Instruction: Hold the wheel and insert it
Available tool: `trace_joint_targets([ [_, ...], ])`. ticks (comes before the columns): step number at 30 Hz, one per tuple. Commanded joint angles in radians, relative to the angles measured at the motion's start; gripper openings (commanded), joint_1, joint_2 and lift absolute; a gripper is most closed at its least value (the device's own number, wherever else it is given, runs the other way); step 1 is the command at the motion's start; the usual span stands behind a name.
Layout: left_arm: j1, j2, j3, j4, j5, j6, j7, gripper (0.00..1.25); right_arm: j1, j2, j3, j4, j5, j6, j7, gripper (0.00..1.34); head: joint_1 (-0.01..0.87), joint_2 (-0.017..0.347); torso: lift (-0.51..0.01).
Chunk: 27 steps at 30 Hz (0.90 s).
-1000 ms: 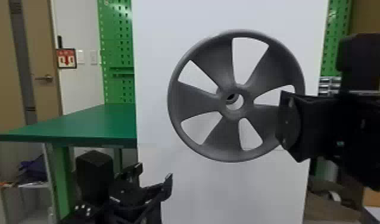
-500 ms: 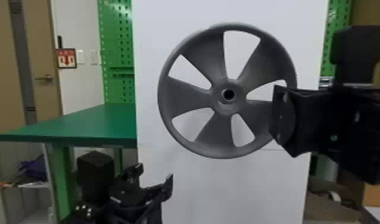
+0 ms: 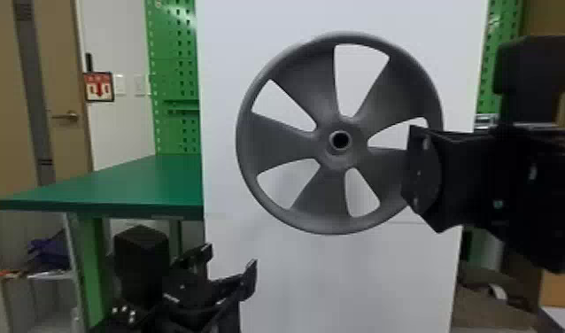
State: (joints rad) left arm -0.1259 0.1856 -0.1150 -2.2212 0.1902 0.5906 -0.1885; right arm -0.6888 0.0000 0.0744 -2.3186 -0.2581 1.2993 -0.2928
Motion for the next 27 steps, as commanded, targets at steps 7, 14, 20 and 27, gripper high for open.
trace_joint_targets([
  [7, 0.0, 0.0, 0.0, 0.0, 0.0, 0.0, 0.001, 0.83, -0.005, 0.001, -0.004, 0.025, 0.008, -0.029, 0.0, 0.15, 0.181, 0.098, -0.494],
  [14, 0.0, 0.0, 0.0, 0.0, 0.0, 0.0, 0.001, 0.83, -0.014, 0.001, -0.002, 0.058, 0.011, -0.052, 0.001, 0.15, 0.181, 0.098, -0.494],
  [20, 0.0, 0.0, 0.0, 0.0, 0.0, 0.0, 0.001, 0.83, -0.015, 0.001, -0.001, 0.074, 0.01, -0.069, 0.001, 0.15, 0.181, 0.098, -0.494],
  [27, 0.0, 0.0, 0.0, 0.0, 0.0, 0.0, 0.001, 0.83, -0.018, 0.001, -0.001, 0.094, 0.01, -0.087, 0.001, 0.15, 0.181, 0.098, -0.494],
])
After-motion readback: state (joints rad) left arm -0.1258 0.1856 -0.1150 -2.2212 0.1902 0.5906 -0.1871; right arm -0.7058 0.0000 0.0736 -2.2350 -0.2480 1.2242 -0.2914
